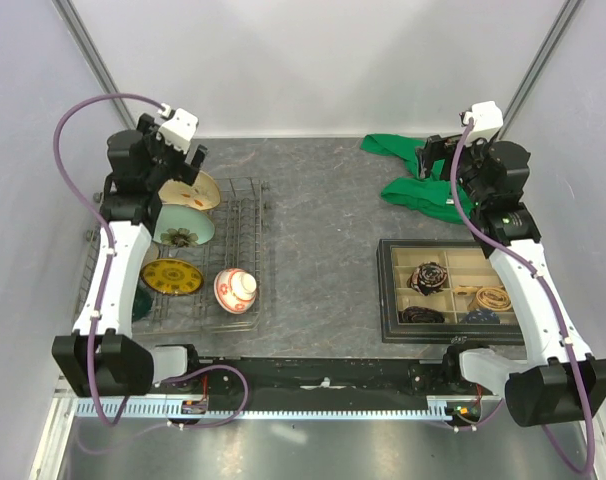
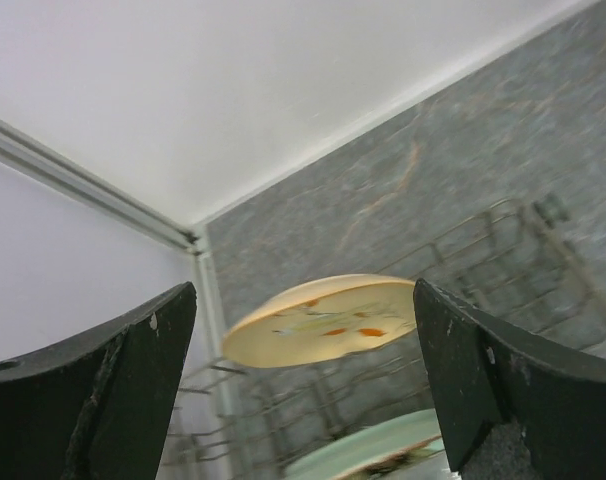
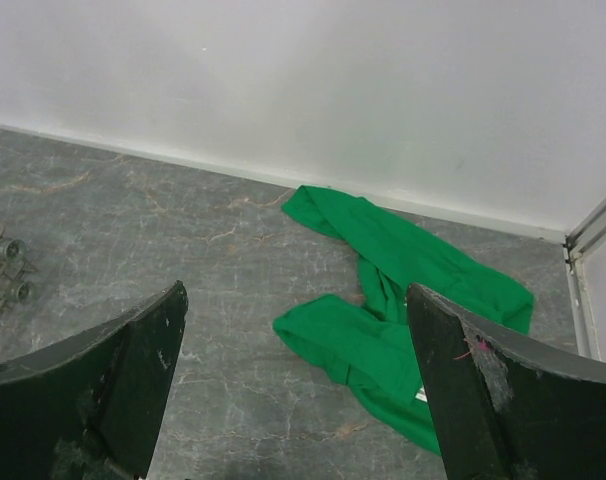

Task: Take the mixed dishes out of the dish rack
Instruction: Pick up the plate from the dish rack.

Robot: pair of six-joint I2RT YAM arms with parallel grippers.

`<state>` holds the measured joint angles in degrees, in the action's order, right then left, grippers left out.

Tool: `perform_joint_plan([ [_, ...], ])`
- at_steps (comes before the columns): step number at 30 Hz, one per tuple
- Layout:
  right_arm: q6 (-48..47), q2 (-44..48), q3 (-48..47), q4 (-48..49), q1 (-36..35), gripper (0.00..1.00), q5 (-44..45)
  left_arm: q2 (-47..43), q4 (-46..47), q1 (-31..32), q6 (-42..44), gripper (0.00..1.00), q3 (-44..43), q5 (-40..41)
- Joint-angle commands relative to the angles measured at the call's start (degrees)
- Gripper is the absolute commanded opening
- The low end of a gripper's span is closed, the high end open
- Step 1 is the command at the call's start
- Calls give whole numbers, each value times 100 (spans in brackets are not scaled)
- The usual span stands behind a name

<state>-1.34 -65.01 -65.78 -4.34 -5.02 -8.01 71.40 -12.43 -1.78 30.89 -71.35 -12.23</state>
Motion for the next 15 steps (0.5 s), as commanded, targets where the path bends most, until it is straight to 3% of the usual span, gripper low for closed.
perform_joint_plan([
  [1,-41,-99,-5,74,27,98,-262,261,-682,-59,1725,96,-661,20],
  [8,-24,-266,-49,-6,36,98,-456,454,-1103,-235,3631,96,-687,-832],
  [15,-41,-336,-75,-32,36,98,-535,1262,-2342,-411,5074,95,-1608,-1027],
])
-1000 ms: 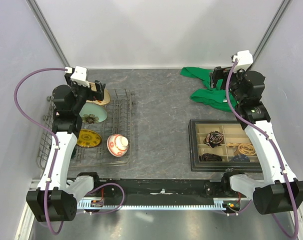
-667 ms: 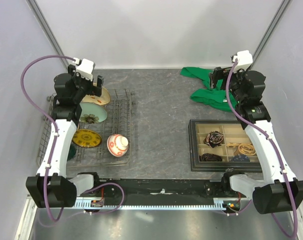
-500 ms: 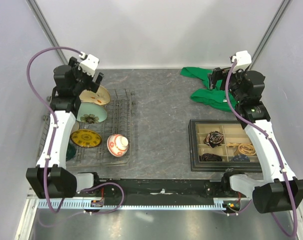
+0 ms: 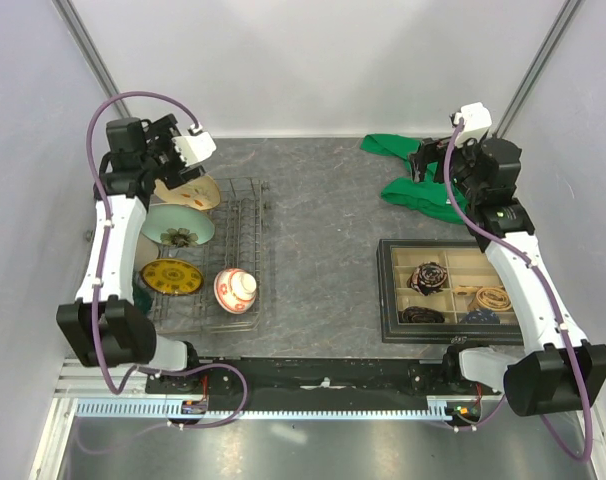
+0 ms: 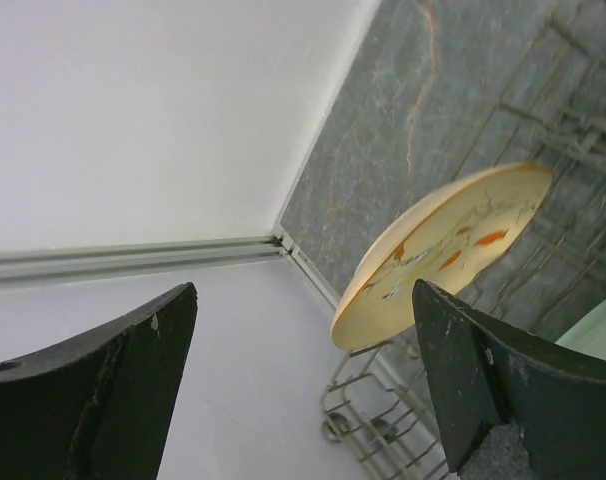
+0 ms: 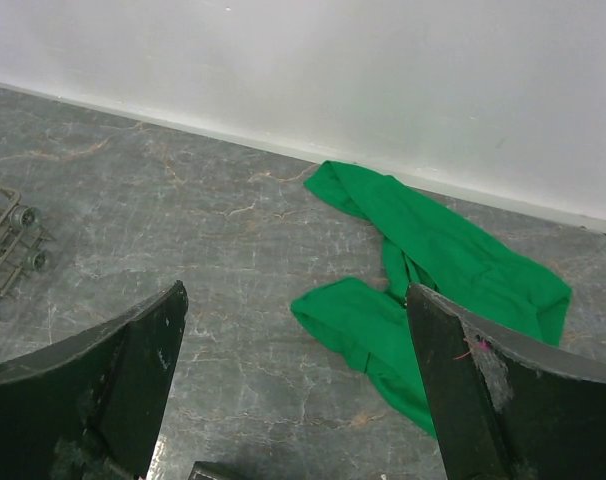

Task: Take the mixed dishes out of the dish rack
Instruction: Pick up the plate from the dish rack.

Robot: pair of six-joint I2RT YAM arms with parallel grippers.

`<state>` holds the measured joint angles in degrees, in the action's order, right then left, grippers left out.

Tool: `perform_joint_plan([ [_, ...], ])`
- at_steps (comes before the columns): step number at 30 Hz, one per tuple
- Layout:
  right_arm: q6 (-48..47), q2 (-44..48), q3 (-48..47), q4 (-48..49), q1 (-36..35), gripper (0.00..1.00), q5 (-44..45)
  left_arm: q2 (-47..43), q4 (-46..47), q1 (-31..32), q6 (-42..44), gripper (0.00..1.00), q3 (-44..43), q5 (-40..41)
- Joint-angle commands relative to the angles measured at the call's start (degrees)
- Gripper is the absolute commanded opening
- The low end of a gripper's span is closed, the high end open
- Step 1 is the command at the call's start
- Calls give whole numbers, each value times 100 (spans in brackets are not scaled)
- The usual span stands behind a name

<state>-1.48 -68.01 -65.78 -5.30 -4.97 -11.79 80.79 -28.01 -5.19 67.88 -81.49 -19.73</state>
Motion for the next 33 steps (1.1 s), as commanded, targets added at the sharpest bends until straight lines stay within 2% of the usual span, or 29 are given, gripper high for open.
perform_joint_plan([
  [1,-28,-55,-67,56,31,98,-183,419,-863,-105,1482,95,-683,-260],
  [5,-37,-98,-76,38,31,98,-209,919,-1337,-131,1982,95,-1148,-181],
  [10,-55,-134,-93,29,40,98,-236,1280,-1865,-149,2159,94,-1588,-111],
  [15,-72,-151,-93,12,40,98,-262,1605,-2340,-193,2748,94,-1852,-41],
  [19,-90,-186,-84,20,49,98,-262,1843,-2630,-193,2871,94,-2055,161],
  [27,-125,-318,-102,-24,58,98,-297,2274,-2604,-193,3073,93,-2344,206],
  [33,-195,-441,-128,-67,58,98,-315,2546,-2472,-193,3328,84,-2389,223],
])
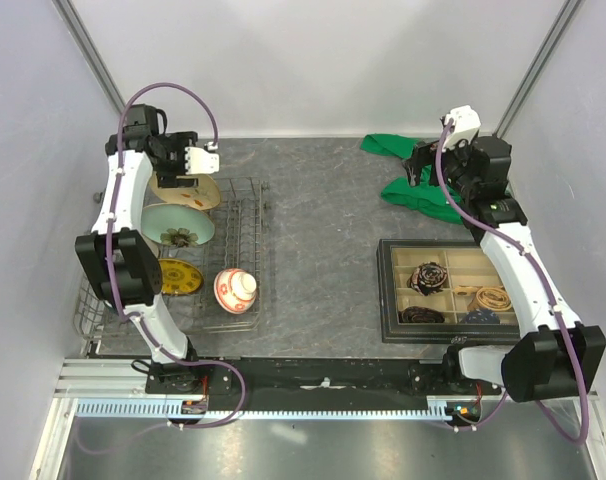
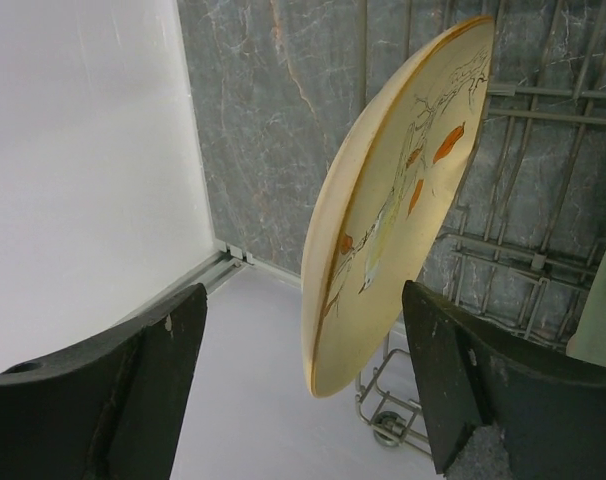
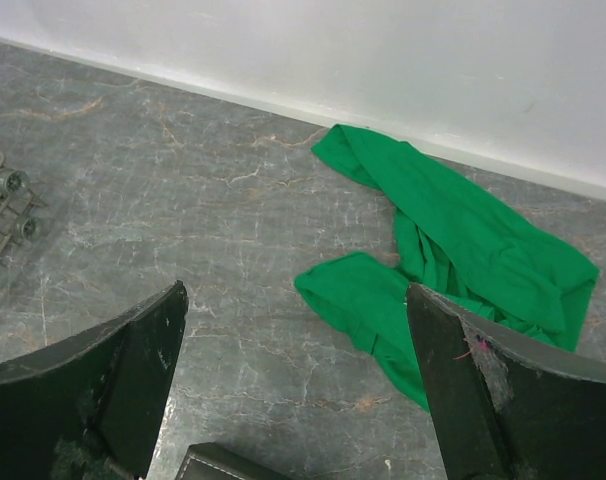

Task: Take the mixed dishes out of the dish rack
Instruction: Pick up the plate from the dish rack.

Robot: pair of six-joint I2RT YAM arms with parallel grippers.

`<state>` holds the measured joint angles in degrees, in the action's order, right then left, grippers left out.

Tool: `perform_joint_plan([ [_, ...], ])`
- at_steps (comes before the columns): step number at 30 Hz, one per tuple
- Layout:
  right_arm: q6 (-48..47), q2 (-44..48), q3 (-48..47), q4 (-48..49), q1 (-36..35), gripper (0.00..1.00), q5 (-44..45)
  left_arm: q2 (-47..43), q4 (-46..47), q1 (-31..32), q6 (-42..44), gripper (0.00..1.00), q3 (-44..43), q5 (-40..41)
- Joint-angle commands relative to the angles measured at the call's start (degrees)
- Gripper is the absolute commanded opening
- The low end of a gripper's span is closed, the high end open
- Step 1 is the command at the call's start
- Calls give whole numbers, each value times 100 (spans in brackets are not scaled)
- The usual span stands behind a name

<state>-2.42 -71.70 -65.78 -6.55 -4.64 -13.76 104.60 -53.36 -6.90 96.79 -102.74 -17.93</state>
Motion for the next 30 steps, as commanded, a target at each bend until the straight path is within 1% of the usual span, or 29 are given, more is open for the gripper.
perform_joint_plan([
  [1,-110,-98,-137,48,34,98,-118,201,72,-22,463,84,-290,88],
  [5,-163,-169,-154,31,43,98,-127,394,63,-22,498,83,-484,106],
  [12,-180,-283,-172,-13,51,98,-127,605,54,-22,692,80,-581,44],
  [19,-198,-414,-181,-5,60,98,-136,781,-95,-14,797,72,-669,88],
  [22,-207,-476,-181,-22,60,98,-136,834,-148,-14,841,66,-677,193],
  [26,-216,-555,-198,-40,51,98,-83,852,-192,-22,859,63,-660,185],
  [28,-216,-582,-207,-48,60,98,-83,861,-201,-14,859,58,-660,211],
  [30,-224,-591,-207,-57,60,98,-74,861,-209,-22,859,56,-660,229],
])
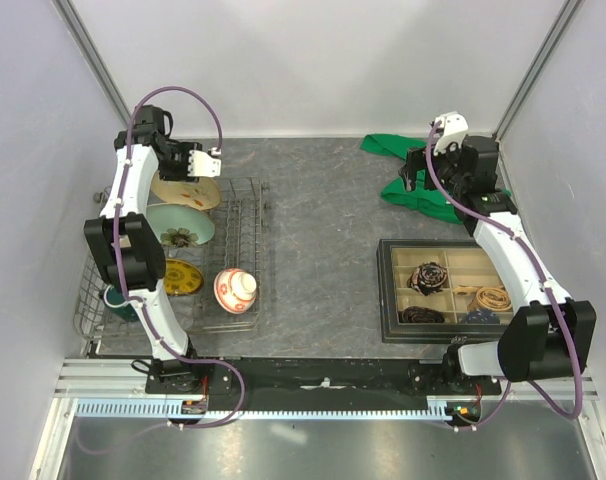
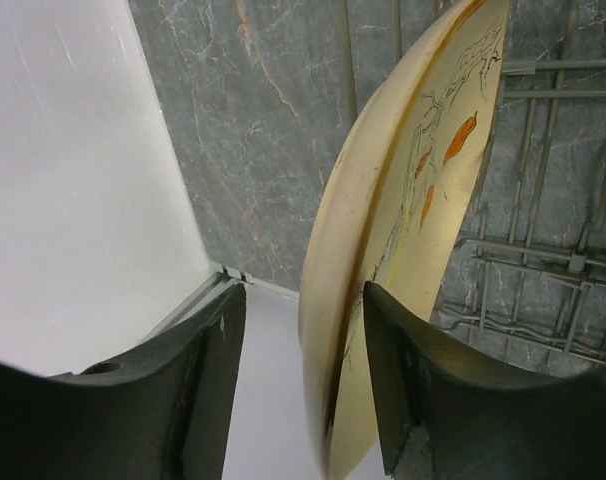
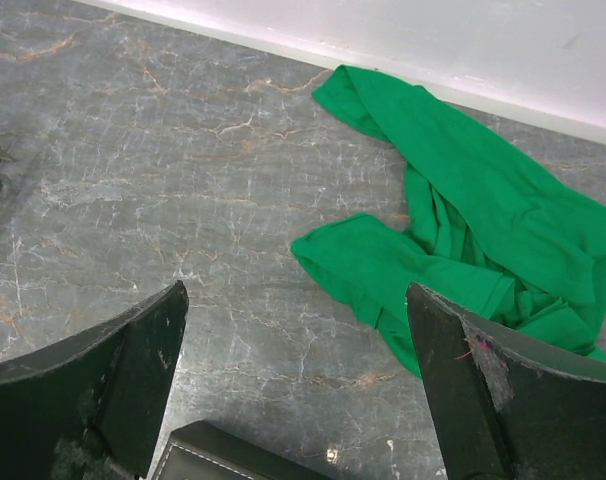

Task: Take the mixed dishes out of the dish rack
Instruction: Pick up the plate from the dish rack.

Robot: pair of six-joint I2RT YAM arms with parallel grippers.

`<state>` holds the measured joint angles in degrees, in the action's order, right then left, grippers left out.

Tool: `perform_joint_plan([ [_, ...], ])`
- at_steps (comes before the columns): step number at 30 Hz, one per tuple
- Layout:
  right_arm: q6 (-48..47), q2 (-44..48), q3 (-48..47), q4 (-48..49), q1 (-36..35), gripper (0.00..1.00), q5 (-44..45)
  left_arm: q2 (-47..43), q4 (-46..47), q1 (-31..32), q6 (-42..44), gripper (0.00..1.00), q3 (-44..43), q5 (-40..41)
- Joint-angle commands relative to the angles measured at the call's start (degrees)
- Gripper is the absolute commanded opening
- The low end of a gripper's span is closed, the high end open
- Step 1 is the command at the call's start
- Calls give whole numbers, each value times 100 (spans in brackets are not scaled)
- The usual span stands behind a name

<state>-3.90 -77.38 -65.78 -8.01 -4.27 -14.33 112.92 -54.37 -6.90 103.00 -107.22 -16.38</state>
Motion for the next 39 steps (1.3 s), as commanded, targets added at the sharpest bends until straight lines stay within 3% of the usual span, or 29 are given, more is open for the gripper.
perform_joint_plan([
  [1,-76,-40,-216,89,23,98,-17,28,-118,-14,229,54,-212,82],
  [24,-67,-128,-269,28,32,98,-53,-183,-214,-5,124,1,-343,206],
  [39,-67,-154,-278,10,41,98,-132,-271,-135,-14,159,2,-765,65],
])
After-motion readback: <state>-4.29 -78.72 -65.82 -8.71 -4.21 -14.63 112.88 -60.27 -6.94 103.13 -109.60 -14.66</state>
